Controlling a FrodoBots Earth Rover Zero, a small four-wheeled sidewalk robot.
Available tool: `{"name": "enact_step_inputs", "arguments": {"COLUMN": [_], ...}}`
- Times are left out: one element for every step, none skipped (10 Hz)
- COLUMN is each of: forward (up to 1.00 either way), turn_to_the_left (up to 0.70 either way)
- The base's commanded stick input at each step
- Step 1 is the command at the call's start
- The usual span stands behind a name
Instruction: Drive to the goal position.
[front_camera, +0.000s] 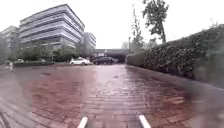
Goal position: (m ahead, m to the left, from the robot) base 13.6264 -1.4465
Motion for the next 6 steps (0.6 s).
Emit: {"name": "enact_step_inputs", "arguments": {"forward": [0.70,0.70,0.70,0.70,0.70,0.70], "turn_to_the_left": [0.00,0.00,0.00,0.00,0.00,0.00]}}
